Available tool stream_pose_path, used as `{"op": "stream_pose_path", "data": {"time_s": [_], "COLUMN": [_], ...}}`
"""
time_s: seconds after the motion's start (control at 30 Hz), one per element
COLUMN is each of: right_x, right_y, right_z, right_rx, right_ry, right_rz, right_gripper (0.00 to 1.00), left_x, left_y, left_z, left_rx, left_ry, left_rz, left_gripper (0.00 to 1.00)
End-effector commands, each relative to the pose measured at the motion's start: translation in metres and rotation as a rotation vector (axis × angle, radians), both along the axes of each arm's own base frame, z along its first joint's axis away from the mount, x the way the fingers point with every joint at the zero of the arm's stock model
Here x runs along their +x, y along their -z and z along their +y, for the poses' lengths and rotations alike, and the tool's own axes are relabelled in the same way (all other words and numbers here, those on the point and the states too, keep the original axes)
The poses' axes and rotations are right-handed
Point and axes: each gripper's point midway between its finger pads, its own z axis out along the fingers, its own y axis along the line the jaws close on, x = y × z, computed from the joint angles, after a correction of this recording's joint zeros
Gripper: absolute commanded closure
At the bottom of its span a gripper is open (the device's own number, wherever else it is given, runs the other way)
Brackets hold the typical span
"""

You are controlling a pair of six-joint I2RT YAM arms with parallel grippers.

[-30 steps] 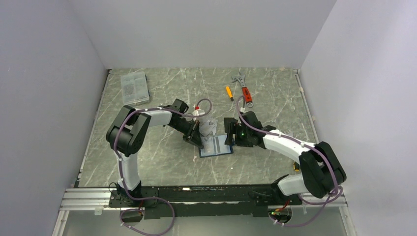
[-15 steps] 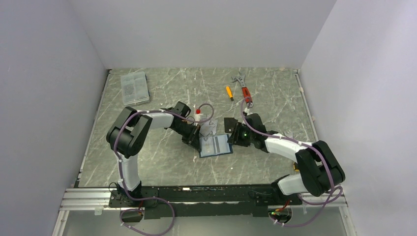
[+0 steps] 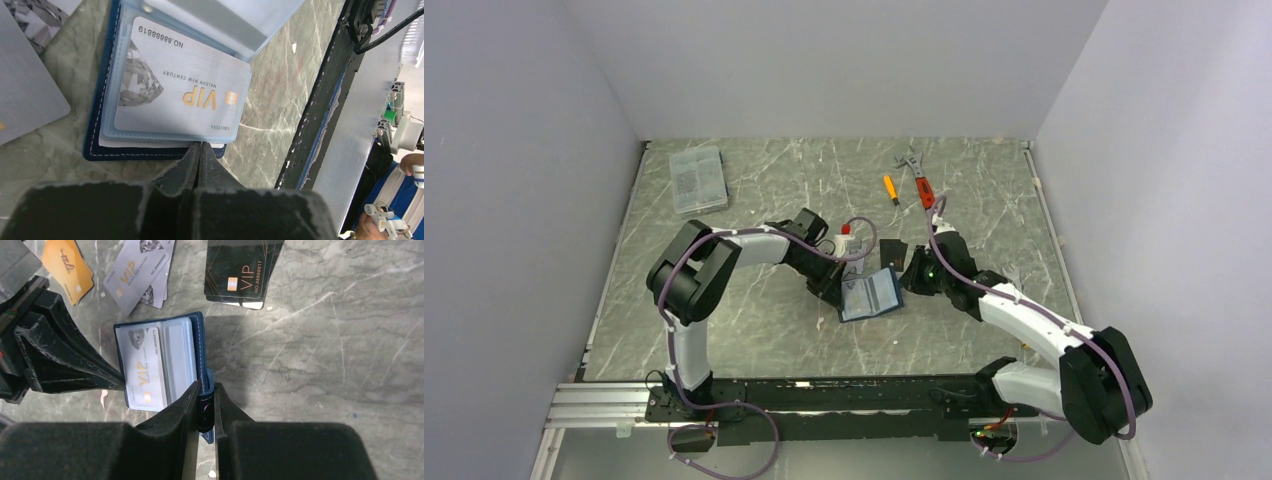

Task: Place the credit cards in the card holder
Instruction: Close the card holder at the center of the board.

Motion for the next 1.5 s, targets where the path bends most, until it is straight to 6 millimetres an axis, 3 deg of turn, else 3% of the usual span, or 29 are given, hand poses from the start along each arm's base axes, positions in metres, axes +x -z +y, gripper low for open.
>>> {"op": "stream_pose_path", "data": {"time_s": [0.0,0.3,0.5,0.73,0.8,0.87,0.93,1.03,1.07,1.1,1.33,1.47], "right_x": [0.004,-0.008,-0.021,-0.034,-0.036,-0.039,-0.041,-0.042,-0.043,-0.042,-0.047,-0.049], "right_y": [-0.025,-0.043,-0.034,-0.006,-0.001,0.005,0.008,0.002,-0.003,-0.012,-0.072,-0.070], "right_z": [0.006,0.058,0.092,0.105,0.107,0.111,0.119,0.129,0.132,0.135,0.134,0.116], "right_rx": [-0.046,-0.005,-0.011,-0.059,-0.060,-0.064,-0.073,-0.094,-0.088,-0.083,-0.042,-0.043], "right_ry": [-0.027,-0.182,-0.304,-0.362,-0.374,-0.396,-0.430,-0.481,-0.496,-0.514,-0.574,-0.553], "right_rz": [-0.057,-0.064,-0.014,0.063,0.078,0.100,0.126,0.130,0.131,0.126,0.068,0.085], "right_gripper": [0.97,0.98,0.99,0.99,0.99,0.87,0.60,0.32,0.05,0.01,0.00,0.00], "left_x": [0.015,0.010,0.014,0.036,0.034,0.030,0.029,0.031,0.032,0.034,0.039,0.040], "left_y": [-0.007,-0.010,-0.024,-0.062,-0.065,-0.066,-0.064,-0.068,-0.072,-0.075,-0.089,-0.090], "left_z": [-0.013,-0.021,-0.020,0.016,0.028,0.036,0.043,0.049,0.049,0.051,0.054,0.050], "left_rx": [-0.063,-0.134,-0.205,-0.310,-0.306,-0.292,-0.274,-0.268,-0.270,-0.268,-0.255,-0.254], "left_ry": [0.031,0.065,0.056,0.013,0.011,0.021,0.009,-0.004,-0.005,-0.006,-0.010,-0.012], "left_rz": [-0.079,-0.028,0.008,0.035,0.036,0.027,0.005,-0.014,-0.022,-0.031,-0.079,-0.074], "left_gripper": [1.00,1.00,1.00,0.99,0.92,0.83,0.83,0.83,0.83,0.83,0.90,0.91]}}
